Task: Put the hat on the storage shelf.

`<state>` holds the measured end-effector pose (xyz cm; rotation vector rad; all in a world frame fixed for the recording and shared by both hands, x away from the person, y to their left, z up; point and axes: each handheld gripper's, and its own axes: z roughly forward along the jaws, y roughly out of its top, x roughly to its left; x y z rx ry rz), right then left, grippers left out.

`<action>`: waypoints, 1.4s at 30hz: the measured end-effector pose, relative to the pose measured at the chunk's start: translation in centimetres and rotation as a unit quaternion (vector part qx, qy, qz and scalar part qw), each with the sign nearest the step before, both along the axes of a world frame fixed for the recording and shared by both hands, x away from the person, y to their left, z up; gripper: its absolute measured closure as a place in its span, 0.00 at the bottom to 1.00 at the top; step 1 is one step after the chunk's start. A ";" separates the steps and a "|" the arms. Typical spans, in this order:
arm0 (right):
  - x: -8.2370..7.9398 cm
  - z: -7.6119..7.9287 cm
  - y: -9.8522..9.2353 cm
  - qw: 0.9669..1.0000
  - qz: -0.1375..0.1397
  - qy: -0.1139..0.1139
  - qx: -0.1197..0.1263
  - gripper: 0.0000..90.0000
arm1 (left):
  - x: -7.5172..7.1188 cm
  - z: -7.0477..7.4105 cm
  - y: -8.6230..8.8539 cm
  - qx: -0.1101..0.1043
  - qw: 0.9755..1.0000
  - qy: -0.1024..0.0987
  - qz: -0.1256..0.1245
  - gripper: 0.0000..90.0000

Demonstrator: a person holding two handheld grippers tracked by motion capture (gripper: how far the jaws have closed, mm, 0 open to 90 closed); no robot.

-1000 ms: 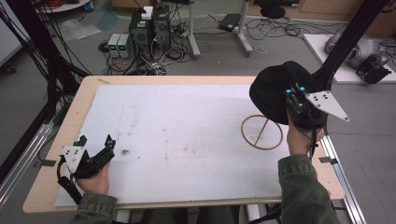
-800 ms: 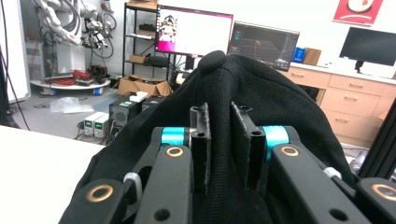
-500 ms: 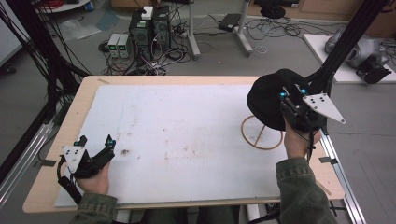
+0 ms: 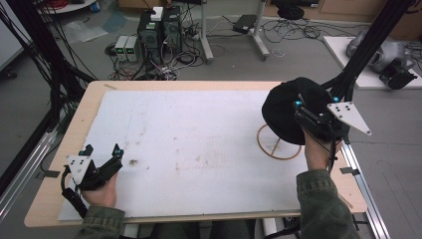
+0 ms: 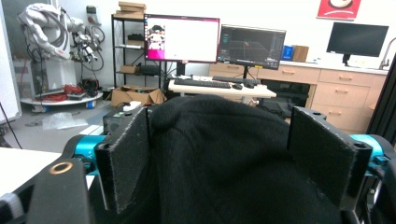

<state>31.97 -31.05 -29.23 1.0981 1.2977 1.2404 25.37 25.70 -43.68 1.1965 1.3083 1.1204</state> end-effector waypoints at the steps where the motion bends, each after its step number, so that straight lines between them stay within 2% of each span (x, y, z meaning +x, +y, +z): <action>1: -0.1 0.0 0.0 1.000 0.000 0.000 0.004 0.22 | 0.0 0.0 0.0 0.000 1.000 0.000 0.000 0.17; 13: -0.5 0.5 0.7 0.999 0.036 -0.002 0.008 0.21 | 0.1 0.0 0.0 0.001 1.000 0.002 -0.001 0.17; 22: -1.3 0.9 1.7 0.997 0.071 -0.008 0.009 0.21 | 0.1 0.0 0.0 0.001 1.000 0.002 -0.002 0.17; 27: -2.0 1.0 2.1 0.995 0.099 -0.004 0.014 0.21 | 0.1 -0.1 -0.1 0.001 1.000 0.002 -0.001 0.17; 32: -2.8 0.9 2.7 0.990 0.139 -0.004 0.011 0.21 | 0.1 -0.1 -0.1 0.003 1.000 0.004 -0.001 0.17; 36: -3.2 0.7 3.2 0.988 0.154 0.003 0.007 0.21 | 0.1 -0.1 -0.1 0.002 1.000 0.004 -0.002 0.17; 40: -3.7 0.1 3.4 0.986 0.164 0.006 0.010 0.21 | 0.1 -0.1 -0.1 0.003 1.000 0.004 -0.002 0.17; 42: -4.0 -0.4 3.7 0.984 0.175 0.011 0.010 0.21 | 0.1 -0.1 -0.1 0.003 1.000 0.005 -0.004 0.17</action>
